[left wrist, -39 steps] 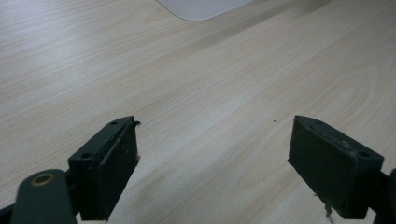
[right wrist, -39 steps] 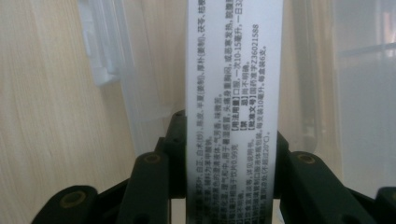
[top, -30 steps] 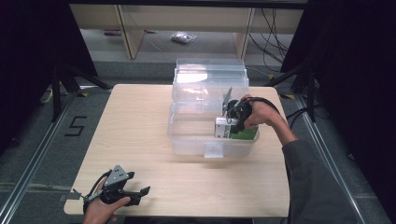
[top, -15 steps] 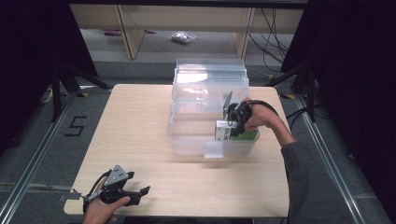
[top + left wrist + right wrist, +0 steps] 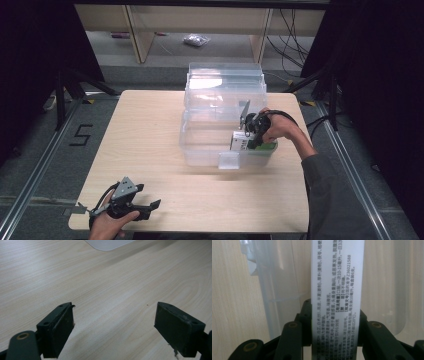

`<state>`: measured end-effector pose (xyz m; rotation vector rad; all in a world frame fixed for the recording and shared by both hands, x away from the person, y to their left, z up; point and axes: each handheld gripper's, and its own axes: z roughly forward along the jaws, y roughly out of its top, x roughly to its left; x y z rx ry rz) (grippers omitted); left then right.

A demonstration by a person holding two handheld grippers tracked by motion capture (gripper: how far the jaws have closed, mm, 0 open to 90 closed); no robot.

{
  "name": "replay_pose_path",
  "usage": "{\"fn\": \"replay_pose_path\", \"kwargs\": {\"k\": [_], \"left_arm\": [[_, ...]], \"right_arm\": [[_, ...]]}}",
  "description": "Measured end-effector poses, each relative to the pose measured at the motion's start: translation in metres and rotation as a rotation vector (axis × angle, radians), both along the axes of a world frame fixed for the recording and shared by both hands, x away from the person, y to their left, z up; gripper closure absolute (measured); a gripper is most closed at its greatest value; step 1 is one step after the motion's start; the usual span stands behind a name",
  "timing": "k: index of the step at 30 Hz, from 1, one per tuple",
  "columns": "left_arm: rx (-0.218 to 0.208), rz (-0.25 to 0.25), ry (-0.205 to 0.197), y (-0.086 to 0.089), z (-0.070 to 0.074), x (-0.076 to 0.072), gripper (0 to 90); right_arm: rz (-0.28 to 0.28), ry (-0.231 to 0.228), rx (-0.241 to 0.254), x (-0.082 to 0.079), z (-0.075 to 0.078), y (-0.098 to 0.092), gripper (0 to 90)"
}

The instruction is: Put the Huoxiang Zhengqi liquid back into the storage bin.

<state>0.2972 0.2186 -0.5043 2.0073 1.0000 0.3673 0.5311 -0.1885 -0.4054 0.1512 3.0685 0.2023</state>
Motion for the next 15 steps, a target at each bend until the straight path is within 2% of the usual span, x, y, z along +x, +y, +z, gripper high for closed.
{"fn": "replay_pose_path", "kwargs": {"k": [1, 2, 3, 4, 5, 8, 9, 10, 11, 12, 13, 14, 15], "left_arm": [[0.004, -0.006, 0.006, 0.0004, 0.0, 0.0002, 15.1], [0.004, -0.006, 0.006, 0.0004, 0.0, 0.0002, 15.1], [-0.026, 0.012, 0.003, -0.002, -0.0015, -0.0001, 15.1], [-0.02, 0.007, 0.008, -0.0016, -0.0011, 0.0, 15.1], [0.004, -0.011, 0.012, 0.0006, -0.0001, 0.0006, 15.1], [0.0, -0.003, 0.002, -0.0001, 0.0001, 0.0003, 15.1], [-0.007, 0.002, 0.001, -0.0002, -0.0001, 0.0001, 15.1], [-0.041, 0.021, 0.003, -0.0022, -0.001, -0.0003, 15.1], [-0.035, 0.014, 0.005, -0.0014, -0.0008, 0.0001, 15.1], [-0.024, 0.007, 0.005, -0.0005, -0.0006, 0.0003, 15.1], [-0.036, 0.014, 0.005, -0.0016, -0.0008, 0.0, 15.1], [-0.034, 0.017, 0.005, -0.0017, -0.0005, -0.0003, 15.1], [-0.008, 0.006, 0.001, -0.0001, -0.0001, -0.0002, 15.1]], "right_arm": [[-0.011, 0.022, 0.014, -0.0026, -0.0014, 0.0014, 64.3], [-0.011, 0.022, 0.014, -0.0026, -0.0014, 0.0014, 64.3], [-0.014, 0.025, 0.009, -0.0026, -0.0018, 0.0016, 64.2], [-0.022, 0.031, 0.008, -0.0035, -0.0025, 0.002, 64.2], [-0.026, 0.035, 0.007, -0.0037, -0.0029, 0.0021, 64.1], [-0.018, 0.036, 0.002, -0.0015, -0.0042, 0.0029, 63.8], [-0.021, 0.037, -0.001, -0.0011, -0.0043, 0.0027, 63.6], [0.01, 0.016, -0.01, 0.0021, -0.0059, 0.0009, 63.2], [0.014, 0.032, -0.003, 0.0022, -0.0062, 0.0019, 62.6], [-0.017, 0.035, -0.007, 0.001, -0.0054, 0.0018, 62.0], [-0.028, 0.05, 0.023, 0.0008, -0.0031, 0.0015, 61.9], [-0.028, 0.05, 0.023, 0.0008, -0.0031, 0.0015, 61.9], [-0.047, 0.055, 0.044, -0.0001, 0.0026, 0.0, 61.1]]}}
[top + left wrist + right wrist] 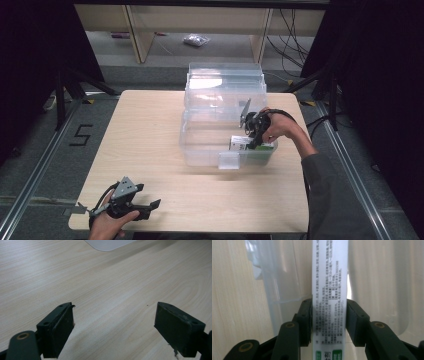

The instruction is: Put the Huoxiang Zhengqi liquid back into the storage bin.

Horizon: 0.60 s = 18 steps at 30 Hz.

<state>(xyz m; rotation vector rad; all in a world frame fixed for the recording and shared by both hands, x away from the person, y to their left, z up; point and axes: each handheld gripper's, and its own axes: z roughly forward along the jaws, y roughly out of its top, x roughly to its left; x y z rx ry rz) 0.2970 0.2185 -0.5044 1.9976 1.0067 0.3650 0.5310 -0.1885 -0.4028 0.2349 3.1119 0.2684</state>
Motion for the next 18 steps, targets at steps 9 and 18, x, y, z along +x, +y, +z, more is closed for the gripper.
{"fn": "replay_pose_path", "kwargs": {"k": [9, 18], "left_arm": [[0.008, -0.007, 0.002, 0.0, 0.0, 0.0, 15.1], [0.007, -0.004, 0.002, 0.0, 0.001, 0.0, 15.1]], "right_arm": [[-0.073, -0.069, 0.051, -0.008, 0.033, -0.016, 55.9], [-0.148, -0.076, 0.118, -0.014, 0.044, -0.012, 51.7]]}}
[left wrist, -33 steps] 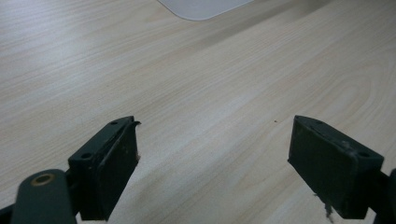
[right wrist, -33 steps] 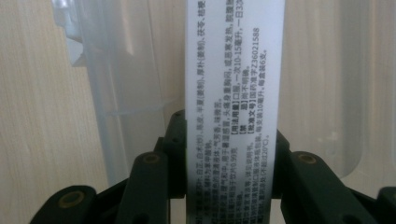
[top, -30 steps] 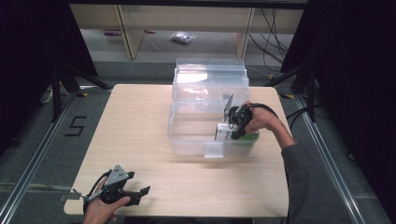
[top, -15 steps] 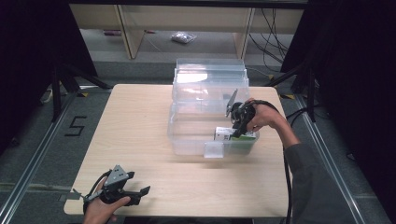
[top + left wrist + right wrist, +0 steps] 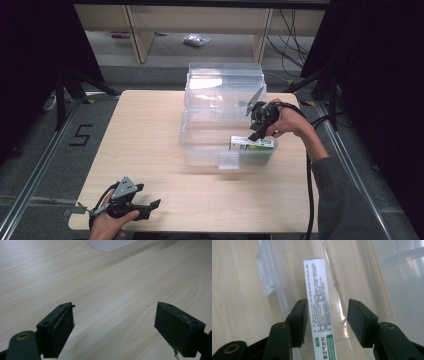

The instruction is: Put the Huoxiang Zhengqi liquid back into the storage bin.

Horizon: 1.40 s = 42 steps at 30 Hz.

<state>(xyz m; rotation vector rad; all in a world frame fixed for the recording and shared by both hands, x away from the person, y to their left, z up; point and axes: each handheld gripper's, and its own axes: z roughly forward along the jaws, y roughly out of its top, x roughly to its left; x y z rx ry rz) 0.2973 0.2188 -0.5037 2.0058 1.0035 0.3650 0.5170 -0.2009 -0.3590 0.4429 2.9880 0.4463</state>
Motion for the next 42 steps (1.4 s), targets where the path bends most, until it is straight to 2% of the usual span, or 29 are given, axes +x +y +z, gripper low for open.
{"fn": "replay_pose_path", "kwargs": {"k": [7, 10, 11, 12, 16, 19, 22, 23, 26, 28, 32, 33, 35, 36, 38, 41, 42], "left_arm": [[0.004, -0.007, 0.004, 0.0, 0.0, 0.0, 15.1], [0.003, -0.006, 0.004, 0.0, 0.0, 0.0, 15.1], [0.004, -0.006, 0.005, 0.0, 0.0, 0.0, 15.1], [0.003, -0.006, 0.005, 0.0, 0.0, 0.0, 15.1], [0.001, -0.004, 0.003, 0.0, 0.0, 0.0, 15.1], [0.001, -0.004, 0.003, 0.0, 0.0, 0.0, 15.1], [-0.002, -0.001, 0.0, 0.0, 0.0, 0.0, 15.1], [-0.003, -0.003, 0.002, 0.0, 0.0, 0.0, 15.1], [-0.004, 0.002, 0.005, 0.0, 0.0, 0.0, 15.1], [-0.001, 0.005, 0.003, 0.0, 0.0, 0.001, 15.1], [-0.002, 0.005, 0.003, 0.0, 0.0, 0.0, 15.1], [-0.002, 0.005, 0.002, 0.0, 0.0, 0.001, 15.1], [-0.004, 0.008, 0.003, 0.0, 0.0, 0.001, 15.1], [-0.006, 0.011, -0.005, -0.001, 0.0, 0.0, 15.1], [-0.001, 0.004, 0.0, 0.0, 0.0, 0.001, 15.1], [-0.003, 0.01, -0.001, 0.0, 0.0, 0.001, 15.1], [-0.015, 0.014, -0.001, -0.001, 0.0, 0.0, 15.1]], "right_arm": [[0.02, -0.006, 0.011, 0.0, 0.001, -0.001, 51.2], [0.021, -0.02, -0.006, 0.0, 0.002, -0.002, 51.1], [0.0, -0.002, 0.007, -0.002, 0.002, -0.002, 51.0], [0.008, 0.001, 0.011, -0.001, 0.002, -0.002, 50.9], [-0.008, -0.016, 0.03, -0.002, 0.001, -0.003, 49.7], [-0.029, -0.011, 0.04, -0.003, 0.001, -0.003, 48.6], [-0.082, -0.016, 0.032, -0.005, 0.001, -0.003, 45.1], [-0.082, -0.016, 0.032, -0.005, 0.001, -0.003, 45.1], [-0.102, -0.032, 0.052, -0.007, 0.003, -0.003, 43.8], [-0.132, -0.039, 0.096, -0.008, 0.004, -0.004, 43.1], [-0.145, -0.049, 0.102, -0.01, 0.002, -0.006, 39.7], [-0.165, -0.049, 0.106, -0.012, 0.002, -0.006, 38.5], [-0.174, -0.061, 0.096, -0.015, 0.002, -0.005, 37.0], [-0.171, -0.072, 0.105, -0.016, 0.003, -0.005, 37.0], [-0.173, -0.066, 0.13, -0.02, 0.003, -0.004, 36.5], [-0.176, -0.079, 0.143, -0.024, 0.004, -0.004, 34.8], [-0.187, -0.071, 0.15, -0.025, 0.003, -0.004, 33.9]]}}
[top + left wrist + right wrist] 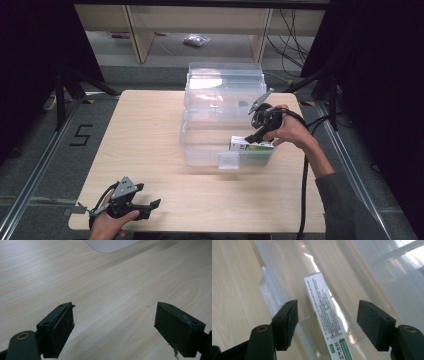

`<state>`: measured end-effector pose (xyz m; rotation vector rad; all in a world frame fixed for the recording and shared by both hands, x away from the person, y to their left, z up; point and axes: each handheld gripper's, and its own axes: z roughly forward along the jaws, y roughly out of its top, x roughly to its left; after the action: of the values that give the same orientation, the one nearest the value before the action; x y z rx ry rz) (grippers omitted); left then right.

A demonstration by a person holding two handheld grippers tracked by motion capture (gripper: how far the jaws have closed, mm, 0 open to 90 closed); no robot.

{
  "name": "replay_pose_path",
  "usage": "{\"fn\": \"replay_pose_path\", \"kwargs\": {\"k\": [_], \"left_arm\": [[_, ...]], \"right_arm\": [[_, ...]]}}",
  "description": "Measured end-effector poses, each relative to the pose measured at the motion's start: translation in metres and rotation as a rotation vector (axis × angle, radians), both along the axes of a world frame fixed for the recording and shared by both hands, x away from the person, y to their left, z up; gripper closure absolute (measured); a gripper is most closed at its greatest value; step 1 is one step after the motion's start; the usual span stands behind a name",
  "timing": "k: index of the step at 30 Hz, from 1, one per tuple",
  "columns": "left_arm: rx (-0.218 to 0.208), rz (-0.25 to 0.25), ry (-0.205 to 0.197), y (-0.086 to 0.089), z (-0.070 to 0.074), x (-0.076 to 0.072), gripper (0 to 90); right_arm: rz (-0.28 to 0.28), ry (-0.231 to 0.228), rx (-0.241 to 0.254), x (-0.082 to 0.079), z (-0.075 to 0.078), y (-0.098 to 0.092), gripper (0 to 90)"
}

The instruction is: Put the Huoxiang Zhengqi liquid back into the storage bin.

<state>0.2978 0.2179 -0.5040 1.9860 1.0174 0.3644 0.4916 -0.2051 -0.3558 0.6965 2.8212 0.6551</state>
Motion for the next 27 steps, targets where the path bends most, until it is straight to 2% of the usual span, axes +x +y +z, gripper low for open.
{"fn": "replay_pose_path", "kwargs": {"k": [1, 3, 5, 9, 12, 17, 21, 26, 27], "left_arm": [[0.013, -0.005, -0.003, 0.001, 0.0, 0.0, 15.1], [-0.027, 0.003, -0.006, -0.001, 0.0, -0.001, 15.1], [-0.017, -0.001, -0.005, -0.001, 0.0, 0.0, 15.1], [-0.026, 0.003, -0.006, -0.001, 0.0, 0.0, 15.1], [-0.017, 0.0, -0.004, -0.001, 0.0, 0.0, 15.1], [-0.018, 0.0, -0.01, -0.001, 0.0, 0.0, 15.1], [-0.019, 0.001, -0.01, -0.001, 0.0, 0.0, 15.1], [-0.015, 0.0, -0.006, 0.0, 0.0, 0.0, 15.1], [-0.019, 0.002, -0.01, -0.001, 0.0, 0.0, 15.1]], "right_arm": [[-0.005, -0.002, 0.001, 0.0, 0.0, 0.0, 32.3], [-0.031, -0.004, 0.019, -0.002, -0.001, -0.002, 31.0], [-0.026, -0.019, 0.029, -0.001, -0.002, -0.002, 30.3], [-0.075, -0.012, 0.062, -0.006, -0.002, -0.002, 27.7], [-0.069, -0.027, 0.069, -0.008, -0.001, -0.002, 27.3], [-0.077, -0.02, 0.083, -0.012, 0.0, 0.0, 27.2], [-0.088, -0.032, 0.08, -0.016, -0.001, 0.001, 27.2], [-0.097, -0.022, 0.079, -0.022, -0.003, 0.001, 27.0], [-0.086, -0.034, 0.08, -0.022, -0.004, 0.002, 27.0]]}}
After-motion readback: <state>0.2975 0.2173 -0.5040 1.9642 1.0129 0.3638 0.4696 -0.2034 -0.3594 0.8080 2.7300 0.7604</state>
